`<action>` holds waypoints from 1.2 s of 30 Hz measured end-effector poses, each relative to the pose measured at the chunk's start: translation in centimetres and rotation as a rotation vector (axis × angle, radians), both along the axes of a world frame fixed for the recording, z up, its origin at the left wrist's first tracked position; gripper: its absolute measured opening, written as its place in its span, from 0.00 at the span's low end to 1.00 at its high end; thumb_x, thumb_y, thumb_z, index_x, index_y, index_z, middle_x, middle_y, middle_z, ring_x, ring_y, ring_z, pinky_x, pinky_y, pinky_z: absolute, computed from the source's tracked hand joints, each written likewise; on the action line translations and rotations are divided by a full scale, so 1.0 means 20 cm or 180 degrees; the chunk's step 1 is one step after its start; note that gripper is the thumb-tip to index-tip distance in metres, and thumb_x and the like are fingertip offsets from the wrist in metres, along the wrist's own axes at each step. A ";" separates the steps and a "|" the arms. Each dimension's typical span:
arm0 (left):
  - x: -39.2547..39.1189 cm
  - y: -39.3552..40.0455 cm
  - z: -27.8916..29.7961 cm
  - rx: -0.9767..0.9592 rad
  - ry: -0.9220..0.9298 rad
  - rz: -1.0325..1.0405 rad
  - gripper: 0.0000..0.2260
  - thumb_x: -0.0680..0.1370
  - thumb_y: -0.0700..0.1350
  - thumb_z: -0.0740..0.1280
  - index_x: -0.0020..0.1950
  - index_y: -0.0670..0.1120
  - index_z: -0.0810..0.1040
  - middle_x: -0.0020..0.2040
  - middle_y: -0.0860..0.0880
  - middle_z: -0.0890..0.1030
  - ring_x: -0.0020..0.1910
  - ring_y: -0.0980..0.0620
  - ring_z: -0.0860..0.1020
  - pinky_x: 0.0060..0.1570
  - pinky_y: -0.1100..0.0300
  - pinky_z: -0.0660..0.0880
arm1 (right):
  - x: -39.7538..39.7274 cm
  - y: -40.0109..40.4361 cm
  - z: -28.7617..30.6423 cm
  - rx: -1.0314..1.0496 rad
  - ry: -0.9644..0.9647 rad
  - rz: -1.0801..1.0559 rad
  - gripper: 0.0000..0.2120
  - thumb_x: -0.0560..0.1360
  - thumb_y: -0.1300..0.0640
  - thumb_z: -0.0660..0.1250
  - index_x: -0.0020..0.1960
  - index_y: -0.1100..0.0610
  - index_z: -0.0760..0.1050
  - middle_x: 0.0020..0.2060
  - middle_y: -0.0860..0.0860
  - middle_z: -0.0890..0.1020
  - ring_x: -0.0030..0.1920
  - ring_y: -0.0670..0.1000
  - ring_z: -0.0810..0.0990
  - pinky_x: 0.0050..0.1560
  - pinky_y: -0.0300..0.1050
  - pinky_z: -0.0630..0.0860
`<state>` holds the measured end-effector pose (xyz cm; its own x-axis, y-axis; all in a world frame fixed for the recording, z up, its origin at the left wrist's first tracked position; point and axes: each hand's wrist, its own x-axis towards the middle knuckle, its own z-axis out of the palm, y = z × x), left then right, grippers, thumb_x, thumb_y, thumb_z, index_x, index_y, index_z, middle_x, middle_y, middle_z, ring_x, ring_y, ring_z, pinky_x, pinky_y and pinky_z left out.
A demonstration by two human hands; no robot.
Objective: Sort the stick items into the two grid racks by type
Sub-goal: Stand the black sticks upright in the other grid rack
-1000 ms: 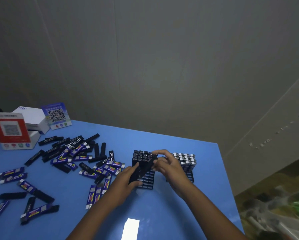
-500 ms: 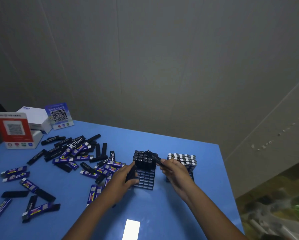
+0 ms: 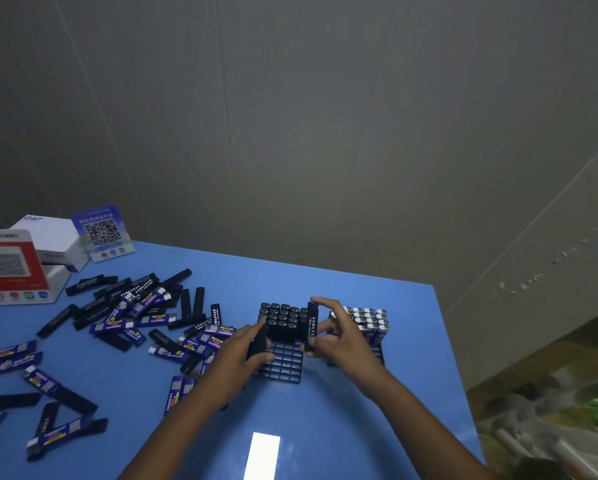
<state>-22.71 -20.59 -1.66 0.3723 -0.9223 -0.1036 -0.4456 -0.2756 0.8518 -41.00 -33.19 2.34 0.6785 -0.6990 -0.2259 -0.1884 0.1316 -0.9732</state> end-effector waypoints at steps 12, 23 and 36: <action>0.03 -0.04 -0.02 0.0024 0.0097 0.0062 0.27 0.78 0.40 0.69 0.68 0.60 0.62 0.53 0.53 0.78 0.52 0.63 0.75 0.48 0.77 0.70 | 0.03 -0.13 -0.16 -0.2008 0.1214 0.0216 0.05 0.76 0.52 0.71 0.44 0.48 0.76 0.32 0.47 0.77 0.34 0.44 0.75 0.36 0.36 0.69; 0.06 -0.06 -0.05 0.0065 0.0116 0.0089 0.28 0.78 0.41 0.70 0.73 0.56 0.63 0.54 0.54 0.78 0.53 0.67 0.73 0.50 0.79 0.66 | 0.10 -0.18 -0.21 -0.2618 0.1728 0.0730 0.04 0.77 0.57 0.66 0.51 0.51 0.75 0.44 0.49 0.75 0.44 0.49 0.75 0.42 0.42 0.69; 0.09 -0.08 -0.07 0.0085 0.0209 0.0118 0.30 0.77 0.40 0.70 0.76 0.51 0.64 0.52 0.54 0.78 0.53 0.64 0.76 0.52 0.76 0.69 | 0.14 -0.19 -0.19 -0.2782 0.1638 0.0779 0.12 0.74 0.65 0.63 0.54 0.54 0.74 0.48 0.48 0.78 0.44 0.48 0.74 0.42 0.42 0.69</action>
<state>-21.01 -22.15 -2.99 0.3977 -0.9046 -0.1532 -0.3782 -0.3138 0.8709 -38.24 -36.95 -1.50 0.7889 -0.6145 -0.0094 -0.5340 -0.6778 -0.5054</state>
